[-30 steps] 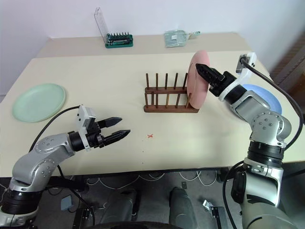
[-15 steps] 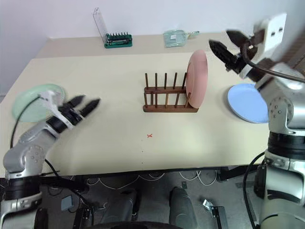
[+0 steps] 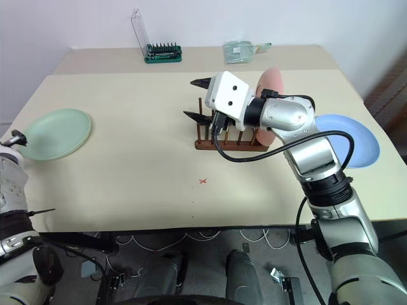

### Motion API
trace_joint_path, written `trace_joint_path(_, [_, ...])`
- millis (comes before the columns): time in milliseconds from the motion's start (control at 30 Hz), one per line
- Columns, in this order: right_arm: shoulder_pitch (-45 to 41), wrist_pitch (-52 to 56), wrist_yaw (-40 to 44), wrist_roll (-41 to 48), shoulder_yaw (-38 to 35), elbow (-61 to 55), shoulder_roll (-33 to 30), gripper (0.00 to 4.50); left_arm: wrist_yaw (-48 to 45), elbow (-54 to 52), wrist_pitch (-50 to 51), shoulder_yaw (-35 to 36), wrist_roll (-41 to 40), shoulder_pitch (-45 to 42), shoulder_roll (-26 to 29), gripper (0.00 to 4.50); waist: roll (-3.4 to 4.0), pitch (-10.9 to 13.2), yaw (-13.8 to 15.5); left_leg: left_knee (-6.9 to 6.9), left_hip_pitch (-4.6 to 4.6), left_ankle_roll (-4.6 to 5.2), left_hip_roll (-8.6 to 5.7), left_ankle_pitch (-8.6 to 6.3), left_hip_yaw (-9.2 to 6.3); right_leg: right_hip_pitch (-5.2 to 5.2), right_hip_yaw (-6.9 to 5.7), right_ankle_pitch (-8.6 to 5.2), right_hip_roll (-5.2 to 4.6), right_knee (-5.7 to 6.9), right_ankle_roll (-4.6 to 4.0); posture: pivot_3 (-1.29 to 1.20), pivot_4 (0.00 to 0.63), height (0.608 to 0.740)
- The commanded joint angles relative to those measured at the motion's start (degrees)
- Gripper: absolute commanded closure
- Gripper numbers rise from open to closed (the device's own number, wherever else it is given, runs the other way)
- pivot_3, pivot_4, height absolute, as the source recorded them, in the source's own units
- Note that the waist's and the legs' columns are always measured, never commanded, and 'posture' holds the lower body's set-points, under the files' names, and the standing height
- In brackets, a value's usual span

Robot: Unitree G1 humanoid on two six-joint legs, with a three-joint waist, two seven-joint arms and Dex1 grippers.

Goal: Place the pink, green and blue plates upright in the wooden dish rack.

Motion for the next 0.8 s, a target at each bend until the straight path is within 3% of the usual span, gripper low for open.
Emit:
trace_joint_path(33, [-0.3,-1.2,0.6,-0.3,-2.2,-0.1,0.3,1.46,0.8,-0.9,6.6,2.7,-3.4,-1.3,0.1,0.05,-0.02,0.0,-0.4,-0.01,0.0,0.0,0.01,0.0,-0.02,-0.01,-0.01,0.0,0.01,0.01,0.0,0.0,0.15,0.74])
trace_joint_path(267, [1.8,-1.3,1.2,-0.8,-2.4,-1.3,0.5,1.46,0.7,5.2,9.3,3.5,-4.4,-2.4,1.1,0.05,-0.02,0.0,-0.8,-0.05,0.03,-0.07,0.04,0.04,0.02,-0.16,-0.01,0.0,0.04,0.16,0.0,0.0,0.15,0.74])
trace_joint_path(367, [2.5,-0.7,0.7,-1.1,-2.6,-2.1,0.4,1.46,1.1,6.8,8.4,4.8,-5.1,-3.1,1.0,0.87,-0.04,0.0,-0.6,-0.04,0.03,-0.08,0.04,0.04,0.02,-0.15,-0.01,0.0,0.03,0.15,0.0,0.0,0.15,0.74])
trace_joint_path(600, [3.5,-0.5,0.0,-2.4,-2.7,-2.7,0.5,1.46,-2.9,3.9,5.1,2.8,-6.7,-4.2,-0.7,4.46,-0.05,0.0,-0.5,-0.04,0.03,-0.09,0.03,0.05,0.03,-0.14,0.0,0.0,0.02,0.15,-0.01,0.0,0.15,0.74])
trace_joint_path(800, [1.0,-5.4,-1.3,-7.0,-1.4,0.2,1.3,1.46,-15.5,-12.7,-3.3,-13.1,-2.9,-7.0,-1.7,4.46,-0.22,0.0,0.1,0.03,-0.16,-0.21,-0.01,0.12,-0.01,-0.14,-0.04,0.03,0.01,0.05,-0.03,0.0,0.15,0.74])
